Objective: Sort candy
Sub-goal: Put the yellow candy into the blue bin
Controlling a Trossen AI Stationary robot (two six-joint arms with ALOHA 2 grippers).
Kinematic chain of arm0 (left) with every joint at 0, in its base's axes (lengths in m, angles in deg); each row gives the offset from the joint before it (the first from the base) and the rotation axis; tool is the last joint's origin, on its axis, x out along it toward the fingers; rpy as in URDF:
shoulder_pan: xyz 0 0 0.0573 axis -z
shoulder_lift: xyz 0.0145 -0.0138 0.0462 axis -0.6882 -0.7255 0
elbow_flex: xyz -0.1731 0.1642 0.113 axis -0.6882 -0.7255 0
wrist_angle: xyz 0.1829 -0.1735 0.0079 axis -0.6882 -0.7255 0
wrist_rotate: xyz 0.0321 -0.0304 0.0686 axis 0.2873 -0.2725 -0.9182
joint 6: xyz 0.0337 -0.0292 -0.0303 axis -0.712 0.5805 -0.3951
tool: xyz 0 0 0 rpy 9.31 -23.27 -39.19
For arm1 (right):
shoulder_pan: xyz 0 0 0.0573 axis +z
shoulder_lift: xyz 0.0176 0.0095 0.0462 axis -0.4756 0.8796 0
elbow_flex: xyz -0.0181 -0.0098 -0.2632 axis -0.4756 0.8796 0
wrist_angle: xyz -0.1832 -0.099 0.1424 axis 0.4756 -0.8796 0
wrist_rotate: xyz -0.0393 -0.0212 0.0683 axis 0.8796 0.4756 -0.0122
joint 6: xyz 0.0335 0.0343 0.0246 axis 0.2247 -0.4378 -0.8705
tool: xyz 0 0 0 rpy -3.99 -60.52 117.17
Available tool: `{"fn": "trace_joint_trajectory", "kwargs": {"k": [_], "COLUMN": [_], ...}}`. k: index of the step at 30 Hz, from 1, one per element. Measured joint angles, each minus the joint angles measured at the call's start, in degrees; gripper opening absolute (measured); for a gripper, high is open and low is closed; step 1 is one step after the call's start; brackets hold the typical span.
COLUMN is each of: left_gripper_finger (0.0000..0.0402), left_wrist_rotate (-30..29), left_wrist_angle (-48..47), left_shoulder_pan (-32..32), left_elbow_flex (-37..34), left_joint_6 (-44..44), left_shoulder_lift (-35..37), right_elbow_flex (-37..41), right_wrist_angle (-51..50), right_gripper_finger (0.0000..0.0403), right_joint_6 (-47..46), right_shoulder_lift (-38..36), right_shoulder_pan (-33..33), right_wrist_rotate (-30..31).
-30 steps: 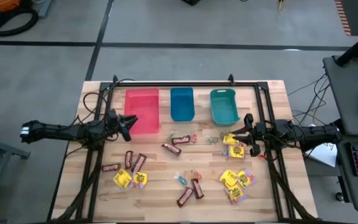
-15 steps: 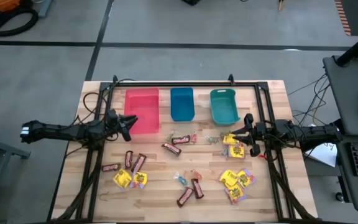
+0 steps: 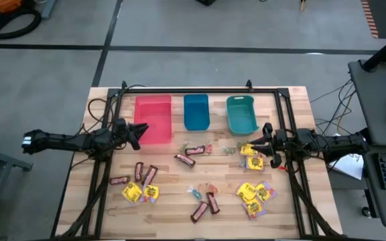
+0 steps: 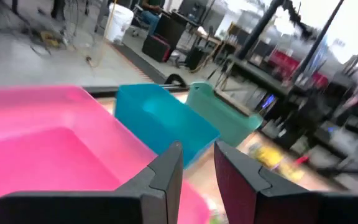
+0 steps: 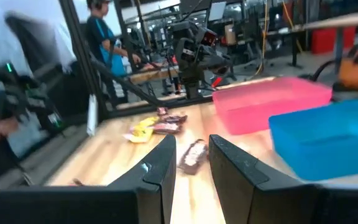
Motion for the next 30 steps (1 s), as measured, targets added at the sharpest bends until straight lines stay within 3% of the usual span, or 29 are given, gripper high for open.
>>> {"fn": "trace_joint_trajectory", "kwargs": {"k": [4, 8, 10, 13, 15, 17, 25, 30], "left_gripper_finger": [0.0077, 0.0077, 0.0077, 0.0077, 0.0077, 0.0077, 0.0077, 0.0077], "left_wrist_rotate": [-0.7, 0.2, 4.9, 14.0, 17.6, 19.7, 20.2, 20.2], "left_wrist_angle": [2.2, 5.6, 9.7, 18.9, 25.3, 29.7, 33.7, 33.6], "left_shoulder_pan": [0.0, 0.0, 0.0, 0.1, 0.1, 0.1, 0.1, 0.1], "left_elbow_flex": [0.0, -0.1, -0.4, -0.8, -0.8, -0.8, -0.8, -0.8], "left_joint_6": [-1.1, 3.9, 4.1, 2.7, 1.2, -1.9, -13.6, -14.7], "left_shoulder_lift": [0.0, -0.9, -1.8, -4.1, -6.2, -8.3, -14.1, -15.0], "right_elbow_flex": [0.0, 0.0, 0.0, 0.0, 0.0, -0.1, -3.1, -8.8], "right_wrist_angle": [1.3, 4.2, 5.5, 5.9, 5.7, 5.2, 3.1, -8.9], "right_gripper_finger": [0.0089, 0.0089, 0.0089, 0.0089, 0.0089, 0.0089, 0.0089, 0.0089], "right_joint_6": [-3.9, -7.6, -7.2, -9.8, -14.7, -15.7, -20.7, -27.0], "right_shoulder_lift": [0.0, 0.0, 0.0, 0.0, 0.0, 0.1, 6.8, 14.8], "right_shoulder_pan": [0.0, 0.0, 0.0, 0.0, 0.0, 0.0, 0.1, 0.1], "right_wrist_rotate": [0.3, 0.4, 1.4, 8.5, 13.6, 14.9, 13.4, 12.7]}}
